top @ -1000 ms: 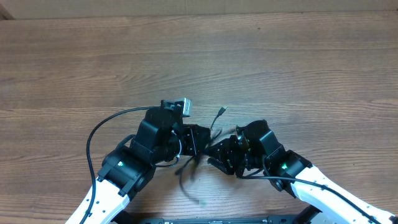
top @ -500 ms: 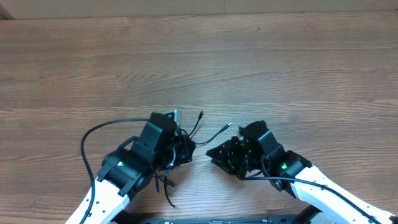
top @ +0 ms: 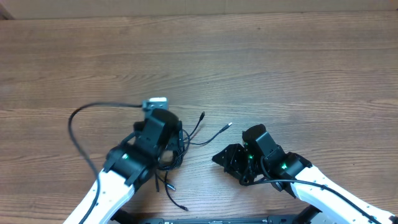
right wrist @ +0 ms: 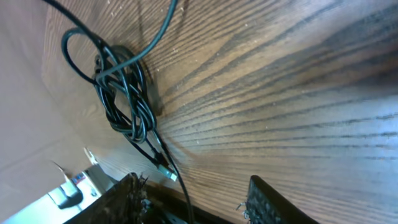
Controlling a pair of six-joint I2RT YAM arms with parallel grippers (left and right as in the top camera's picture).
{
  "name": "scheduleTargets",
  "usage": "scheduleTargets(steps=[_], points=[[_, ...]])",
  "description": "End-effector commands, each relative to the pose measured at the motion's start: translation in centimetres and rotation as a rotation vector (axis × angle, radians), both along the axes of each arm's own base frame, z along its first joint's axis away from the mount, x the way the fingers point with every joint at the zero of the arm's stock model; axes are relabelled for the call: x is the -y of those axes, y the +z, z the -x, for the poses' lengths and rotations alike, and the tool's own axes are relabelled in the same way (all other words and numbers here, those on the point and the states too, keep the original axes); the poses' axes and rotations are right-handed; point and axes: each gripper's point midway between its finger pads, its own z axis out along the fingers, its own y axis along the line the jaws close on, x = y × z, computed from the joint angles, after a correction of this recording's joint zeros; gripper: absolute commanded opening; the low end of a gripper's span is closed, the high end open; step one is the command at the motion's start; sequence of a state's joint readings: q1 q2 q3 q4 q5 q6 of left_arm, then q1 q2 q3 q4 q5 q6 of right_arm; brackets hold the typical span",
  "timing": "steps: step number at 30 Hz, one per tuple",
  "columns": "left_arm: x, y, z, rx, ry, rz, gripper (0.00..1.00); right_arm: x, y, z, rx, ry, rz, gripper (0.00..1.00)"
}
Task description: Untangle cables
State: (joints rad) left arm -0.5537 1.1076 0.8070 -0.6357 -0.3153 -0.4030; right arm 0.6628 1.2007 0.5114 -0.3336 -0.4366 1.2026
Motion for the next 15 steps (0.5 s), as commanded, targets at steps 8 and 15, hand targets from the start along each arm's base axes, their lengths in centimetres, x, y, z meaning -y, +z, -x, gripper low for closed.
scheduleTargets(steps=[8,15], points=[[-0.7,-7.5,-0.7,-0.226,-0.318,-0.415,0.93,0.0,0.2,-0.3,0.031,0.019,0.016,0.66],[1.3,-9.2,0.5,-0.297,-0.542,-0.398,0.88,0.2,0.0,-0.4,0.033,0.01,0.031,0.71]])
